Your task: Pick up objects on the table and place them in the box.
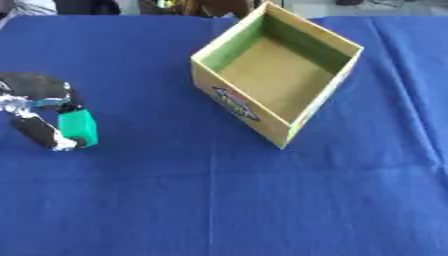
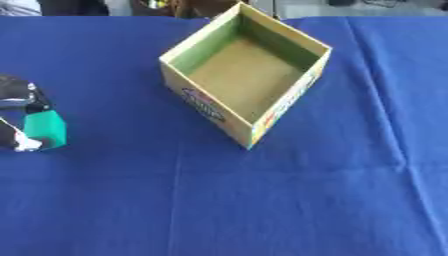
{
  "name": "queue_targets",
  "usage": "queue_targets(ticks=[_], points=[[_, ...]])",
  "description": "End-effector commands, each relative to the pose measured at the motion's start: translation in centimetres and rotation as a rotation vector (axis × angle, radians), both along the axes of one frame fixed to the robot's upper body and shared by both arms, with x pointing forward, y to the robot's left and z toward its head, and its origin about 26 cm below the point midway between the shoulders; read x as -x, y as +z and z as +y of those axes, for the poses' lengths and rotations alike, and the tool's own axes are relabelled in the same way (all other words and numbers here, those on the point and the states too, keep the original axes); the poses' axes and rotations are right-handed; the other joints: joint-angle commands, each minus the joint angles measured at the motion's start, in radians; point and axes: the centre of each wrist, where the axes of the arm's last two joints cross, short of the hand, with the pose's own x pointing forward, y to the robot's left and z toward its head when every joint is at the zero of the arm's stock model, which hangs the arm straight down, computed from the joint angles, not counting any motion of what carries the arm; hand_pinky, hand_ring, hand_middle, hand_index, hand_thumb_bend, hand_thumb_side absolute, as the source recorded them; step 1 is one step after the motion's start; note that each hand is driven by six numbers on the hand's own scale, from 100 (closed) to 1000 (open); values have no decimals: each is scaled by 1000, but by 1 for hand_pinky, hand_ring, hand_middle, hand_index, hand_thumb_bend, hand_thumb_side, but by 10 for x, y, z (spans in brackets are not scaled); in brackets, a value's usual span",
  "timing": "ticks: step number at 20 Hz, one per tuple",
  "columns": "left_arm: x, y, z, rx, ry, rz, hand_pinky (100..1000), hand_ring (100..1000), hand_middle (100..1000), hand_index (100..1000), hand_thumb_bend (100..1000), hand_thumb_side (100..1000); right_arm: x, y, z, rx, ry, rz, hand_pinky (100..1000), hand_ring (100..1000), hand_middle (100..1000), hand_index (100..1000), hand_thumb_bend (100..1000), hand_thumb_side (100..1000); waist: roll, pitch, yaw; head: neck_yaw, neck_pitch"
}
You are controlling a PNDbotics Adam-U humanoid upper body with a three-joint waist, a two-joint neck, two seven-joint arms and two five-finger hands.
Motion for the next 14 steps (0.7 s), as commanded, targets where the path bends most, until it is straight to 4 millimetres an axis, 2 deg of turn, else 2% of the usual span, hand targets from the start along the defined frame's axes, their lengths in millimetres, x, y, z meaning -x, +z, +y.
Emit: queue_targets(ticks=[1,4,9,14], points=[[0,17,0,19,-5,-67,397,510,432,595,100,640,3,6,-3,4,-10,-20,770,751,545,666,100,833,-2,-25,6,-2,-7],[2,39,-5,130,-7,-166,356,482,407,568,100,662,3,5,-4,5,-15,-17,771,751,545,666,100,832,0,-27,7,-2,-4],[7,64,-17,261,-27,-286,307,455,393,550,100,681,4,5,-4,7,-16,-13,771,751,544,666,100,829,3,-28,6,-4,-4],[8,89,-45,324,-98,-373,279,437,372,540,100,676,4,4,-4,13,-18,-8,772,752,544,666,100,824,12,-30,6,-11,0]])
